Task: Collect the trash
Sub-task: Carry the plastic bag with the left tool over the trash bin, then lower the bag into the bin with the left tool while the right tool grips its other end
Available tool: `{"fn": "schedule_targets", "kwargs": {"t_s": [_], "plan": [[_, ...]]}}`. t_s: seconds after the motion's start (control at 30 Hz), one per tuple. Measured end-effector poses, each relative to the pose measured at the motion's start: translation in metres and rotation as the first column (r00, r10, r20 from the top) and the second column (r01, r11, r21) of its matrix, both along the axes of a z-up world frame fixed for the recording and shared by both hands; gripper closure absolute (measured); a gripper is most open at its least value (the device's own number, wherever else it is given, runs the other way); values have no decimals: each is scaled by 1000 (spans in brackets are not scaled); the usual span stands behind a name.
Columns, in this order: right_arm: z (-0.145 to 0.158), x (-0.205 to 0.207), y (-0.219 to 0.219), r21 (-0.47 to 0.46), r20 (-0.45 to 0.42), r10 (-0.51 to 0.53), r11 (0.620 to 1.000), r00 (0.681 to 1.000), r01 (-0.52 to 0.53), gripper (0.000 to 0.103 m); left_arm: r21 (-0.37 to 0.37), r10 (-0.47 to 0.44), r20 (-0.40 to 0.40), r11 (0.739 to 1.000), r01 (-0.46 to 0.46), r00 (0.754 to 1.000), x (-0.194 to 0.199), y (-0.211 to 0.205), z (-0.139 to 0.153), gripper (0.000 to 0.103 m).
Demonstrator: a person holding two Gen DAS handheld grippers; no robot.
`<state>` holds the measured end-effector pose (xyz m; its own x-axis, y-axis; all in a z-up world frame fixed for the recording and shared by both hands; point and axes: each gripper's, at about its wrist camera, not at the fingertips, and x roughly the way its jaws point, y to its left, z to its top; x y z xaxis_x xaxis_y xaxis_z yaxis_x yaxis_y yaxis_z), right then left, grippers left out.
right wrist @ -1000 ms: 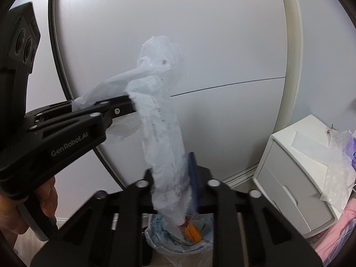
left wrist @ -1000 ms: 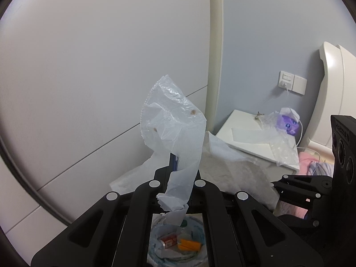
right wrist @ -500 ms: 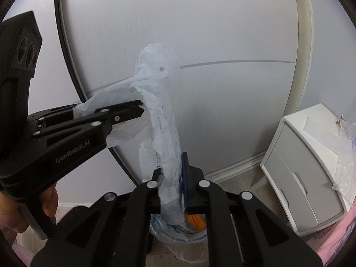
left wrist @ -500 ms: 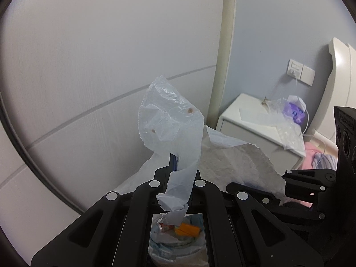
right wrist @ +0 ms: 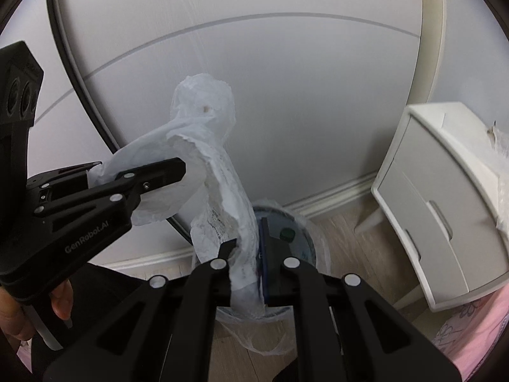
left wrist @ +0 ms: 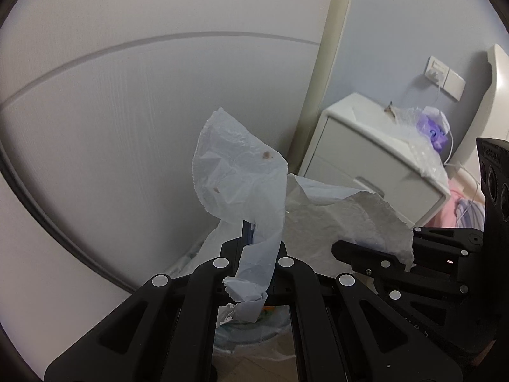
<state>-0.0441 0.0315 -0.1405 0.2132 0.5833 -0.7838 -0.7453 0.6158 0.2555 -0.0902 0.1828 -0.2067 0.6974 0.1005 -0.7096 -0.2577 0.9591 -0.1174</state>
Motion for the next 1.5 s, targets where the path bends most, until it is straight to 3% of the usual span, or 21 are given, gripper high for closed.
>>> {"fn": "schedule_targets", "kwargs": {"t_s": [0.33,0.9,1.5], "plan": [[-50,6,12,-79,-73,9,997,997,-14,95,-53,0,-96,999,-5,995,10,2,-58,101],[-105,7,35,-165,-153,26,985,988,-51,95,-137,21,-225,989,-53,974,27,19,-138,101],[-175,15,55,-225,-304,0,972,953,-72,95,-163,-2,-400,984,-70,917,56,22,-219,101]]}}
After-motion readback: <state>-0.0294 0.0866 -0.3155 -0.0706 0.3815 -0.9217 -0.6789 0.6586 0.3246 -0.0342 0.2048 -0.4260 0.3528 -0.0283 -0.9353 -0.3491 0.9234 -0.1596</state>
